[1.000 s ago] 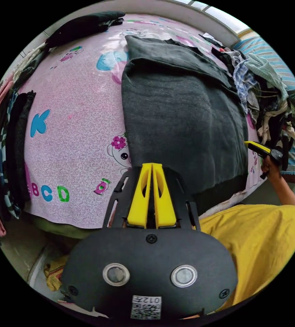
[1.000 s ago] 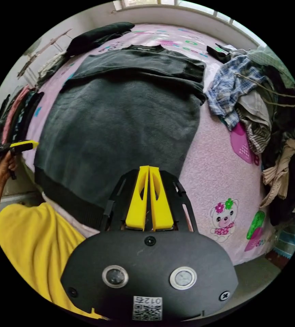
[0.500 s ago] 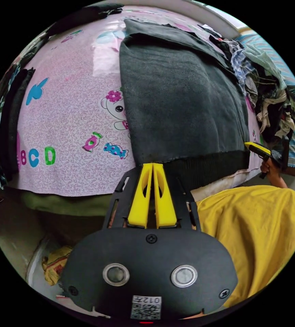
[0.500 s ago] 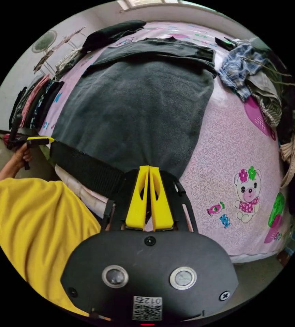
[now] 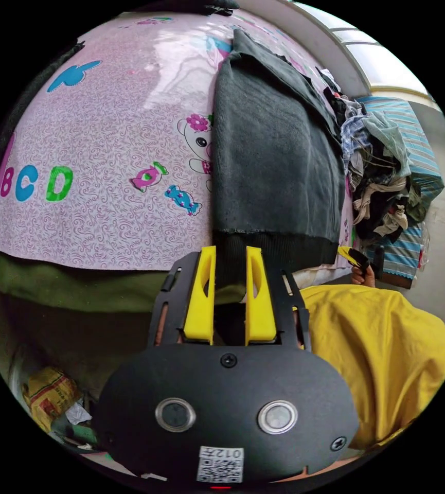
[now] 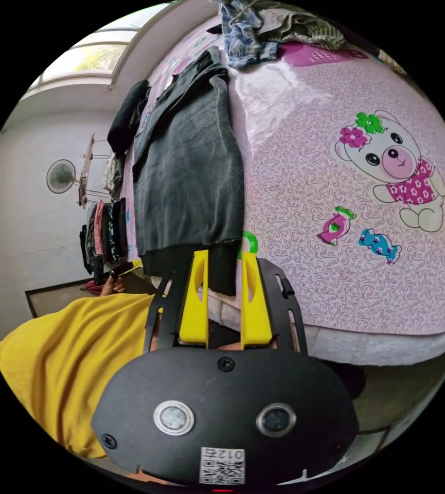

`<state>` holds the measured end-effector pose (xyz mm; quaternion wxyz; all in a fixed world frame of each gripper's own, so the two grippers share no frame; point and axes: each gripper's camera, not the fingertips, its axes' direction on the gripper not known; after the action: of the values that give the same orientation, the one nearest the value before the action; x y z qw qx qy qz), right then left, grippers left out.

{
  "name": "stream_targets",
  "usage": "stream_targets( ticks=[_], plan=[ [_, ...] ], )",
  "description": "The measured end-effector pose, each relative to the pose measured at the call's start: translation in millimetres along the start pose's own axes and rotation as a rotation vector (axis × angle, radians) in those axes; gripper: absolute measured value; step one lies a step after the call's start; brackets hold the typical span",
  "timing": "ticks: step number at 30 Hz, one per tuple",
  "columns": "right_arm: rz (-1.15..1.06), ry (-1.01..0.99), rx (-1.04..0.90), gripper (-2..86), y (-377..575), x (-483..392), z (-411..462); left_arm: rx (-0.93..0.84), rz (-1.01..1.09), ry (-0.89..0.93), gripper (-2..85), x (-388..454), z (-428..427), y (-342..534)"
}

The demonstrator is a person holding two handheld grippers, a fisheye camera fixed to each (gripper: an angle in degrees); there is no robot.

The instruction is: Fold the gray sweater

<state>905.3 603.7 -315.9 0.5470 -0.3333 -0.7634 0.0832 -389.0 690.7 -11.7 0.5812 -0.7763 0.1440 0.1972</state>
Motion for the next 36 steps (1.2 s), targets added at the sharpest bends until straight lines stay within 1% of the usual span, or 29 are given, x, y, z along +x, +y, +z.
stream_targets(
  ticks=[2, 7, 10, 14, 15, 18, 22, 24, 26, 30, 33, 36],
  plan=[
    [-0.014, -0.025, -0.029, 9.6, 5, 8, -1, -0.003, 0.014, -0.023, 5.5, 4, 2, 2],
    [-0.068, -0.009, -0.076, 9.9, 17, 13, -2, -0.003, 0.040, -0.074, 5.6, 5, -11, 6],
    [-0.064, -0.018, -0.063, 10.0, 25, 22, -7, 0.063, 0.013, -0.056, 5.9, -3, -33, 13],
    [-0.047, -0.051, -0.056, 9.7, 30, 39, -14, -0.024, 0.073, -0.063, 6.6, 5, -28, 8],
    [-0.047, -0.054, -0.055, 9.7, 31, 40, -15, -0.039, 0.088, -0.036, 6.6, 7, -25, 6],
    [-0.057, -0.054, -0.057, 9.5, 34, 46, -20, -0.060, 0.103, 0.013, 5.2, 10, -18, 5],
    [-0.059, -0.052, -0.068, 8.9, 38, 56, -25, -0.060, 0.093, 0.003, 2.3, 5, -20, 7],
    [-0.074, -0.047, -0.096, 8.7, 40, 58, -27, -0.101, 0.119, -0.020, 1.0, 6, -18, 11],
    [-0.085, -0.038, -0.104, 8.4, 45, 62, -31, -0.088, 0.138, -0.026, 0.6, 9, -23, 15],
    [-0.074, -0.040, -0.101, 6.6, 49, 72, -36, -0.080, 0.123, 0.048, 0.4, 2, -27, 18],
    [-0.007, -0.010, -0.105, 3.6, 50, 85, -41, -0.090, 0.108, 0.058, 0.1, -6, -29, 19],
    [0.049, -0.090, -0.092, 2.4, 58, 99, -51, -0.090, 0.104, 0.075, 0.0, -12, -44, 27]
  ],
)
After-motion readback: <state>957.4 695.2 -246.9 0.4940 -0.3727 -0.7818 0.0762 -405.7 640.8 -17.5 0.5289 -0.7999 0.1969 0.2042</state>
